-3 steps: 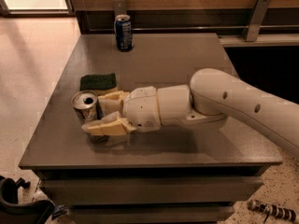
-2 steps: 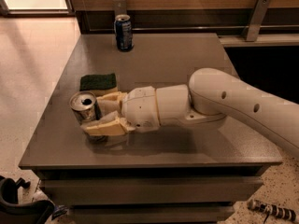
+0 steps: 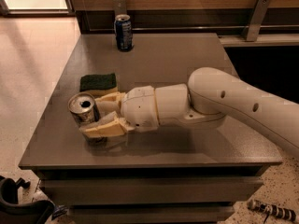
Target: Pick redbull can
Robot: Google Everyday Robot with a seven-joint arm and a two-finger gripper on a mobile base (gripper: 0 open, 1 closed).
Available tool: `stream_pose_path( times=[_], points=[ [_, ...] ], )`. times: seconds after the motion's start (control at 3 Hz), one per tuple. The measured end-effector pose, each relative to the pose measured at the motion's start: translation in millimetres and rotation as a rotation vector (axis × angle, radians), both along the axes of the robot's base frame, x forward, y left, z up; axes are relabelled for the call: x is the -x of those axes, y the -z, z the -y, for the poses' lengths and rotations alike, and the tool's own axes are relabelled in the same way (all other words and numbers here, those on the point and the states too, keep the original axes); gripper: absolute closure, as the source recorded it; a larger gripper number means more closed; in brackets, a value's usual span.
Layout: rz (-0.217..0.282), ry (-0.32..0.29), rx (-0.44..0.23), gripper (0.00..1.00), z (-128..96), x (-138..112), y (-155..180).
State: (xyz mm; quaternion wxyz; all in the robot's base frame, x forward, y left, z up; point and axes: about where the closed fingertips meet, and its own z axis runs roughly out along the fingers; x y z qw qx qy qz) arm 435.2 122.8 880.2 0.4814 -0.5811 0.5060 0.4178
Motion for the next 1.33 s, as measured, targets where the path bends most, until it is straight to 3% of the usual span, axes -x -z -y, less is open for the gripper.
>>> stream_pose_path(
  times=[0.67, 1.33],
  points=[
    [0.016, -0.058, -0.044, 1.0, 7, -16, -36],
    [0.096, -0.055, -0.013, 1.0, 28, -30, -104]
  ],
)
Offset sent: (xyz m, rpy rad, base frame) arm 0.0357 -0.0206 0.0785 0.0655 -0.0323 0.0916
